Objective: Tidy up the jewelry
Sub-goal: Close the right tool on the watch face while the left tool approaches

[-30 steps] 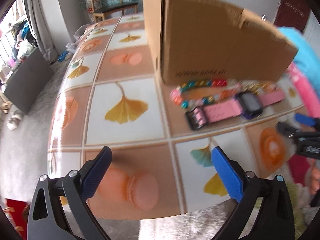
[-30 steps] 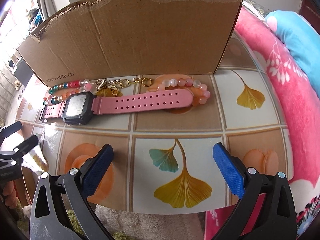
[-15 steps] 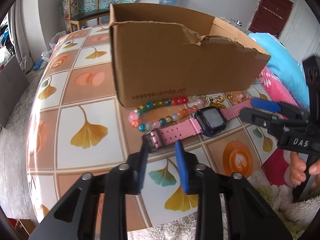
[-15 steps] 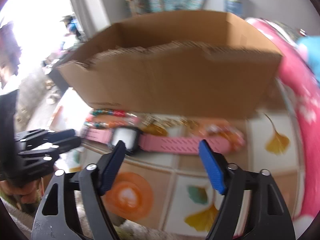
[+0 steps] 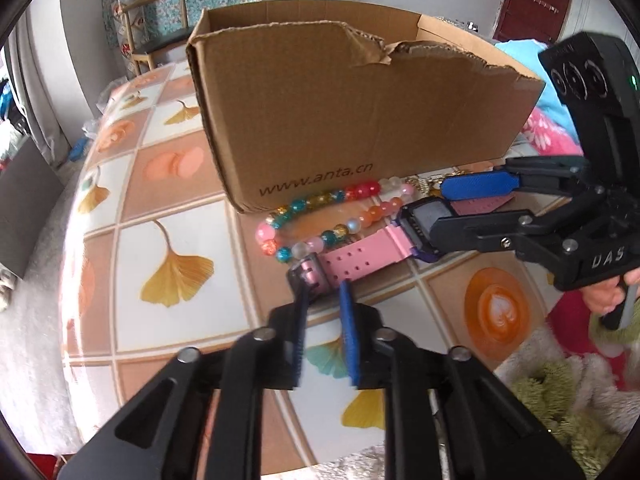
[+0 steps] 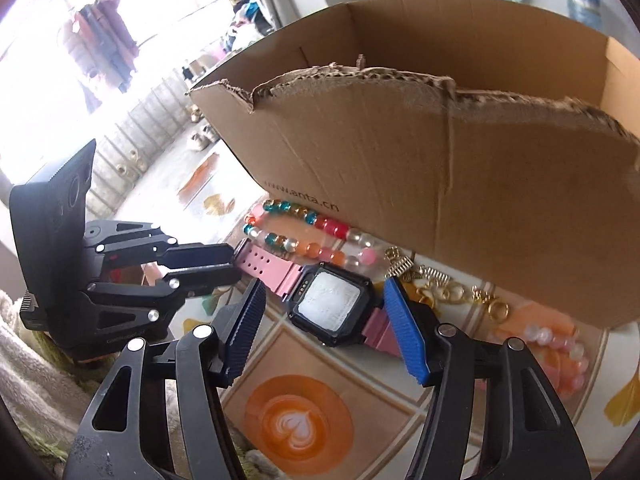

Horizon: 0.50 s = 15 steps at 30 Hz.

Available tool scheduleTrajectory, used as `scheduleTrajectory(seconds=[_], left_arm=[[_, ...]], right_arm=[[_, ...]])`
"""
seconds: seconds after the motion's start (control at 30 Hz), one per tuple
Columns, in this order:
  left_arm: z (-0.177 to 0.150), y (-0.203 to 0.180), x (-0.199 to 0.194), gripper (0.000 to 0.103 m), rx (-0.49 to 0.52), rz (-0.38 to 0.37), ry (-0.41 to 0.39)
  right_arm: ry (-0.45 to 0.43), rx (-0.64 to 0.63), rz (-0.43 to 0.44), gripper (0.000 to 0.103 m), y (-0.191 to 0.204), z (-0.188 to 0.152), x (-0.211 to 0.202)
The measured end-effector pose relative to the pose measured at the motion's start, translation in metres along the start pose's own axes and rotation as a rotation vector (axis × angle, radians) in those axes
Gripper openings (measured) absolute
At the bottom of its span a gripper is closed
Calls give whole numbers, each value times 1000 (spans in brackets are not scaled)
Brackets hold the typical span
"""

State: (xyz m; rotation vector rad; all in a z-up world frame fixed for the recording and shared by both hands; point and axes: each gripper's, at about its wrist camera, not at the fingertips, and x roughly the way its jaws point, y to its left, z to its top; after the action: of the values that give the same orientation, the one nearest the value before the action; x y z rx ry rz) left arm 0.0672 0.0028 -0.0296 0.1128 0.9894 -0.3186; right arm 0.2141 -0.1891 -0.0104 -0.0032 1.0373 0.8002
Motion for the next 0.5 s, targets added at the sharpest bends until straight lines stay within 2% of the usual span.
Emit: scheduleTrajectory(seconds=[0.2, 0.3, 0.43, 0.5], left_arm=[[-8, -6, -5, 9, 31, -14, -22], [-12, -6, -10, 9, 36, -41, -18], [-20, -8, -20, 8, 24, -93, 0], [-25, -8, -24, 8, 14, -117, 5]], right_arm=[[47, -60, -42, 58, 17, -2, 12], [71, -62, -53, 59, 26, -4, 25], [86, -73, -69, 59, 38, -12, 21], [92, -130, -124, 58, 53, -16, 23]])
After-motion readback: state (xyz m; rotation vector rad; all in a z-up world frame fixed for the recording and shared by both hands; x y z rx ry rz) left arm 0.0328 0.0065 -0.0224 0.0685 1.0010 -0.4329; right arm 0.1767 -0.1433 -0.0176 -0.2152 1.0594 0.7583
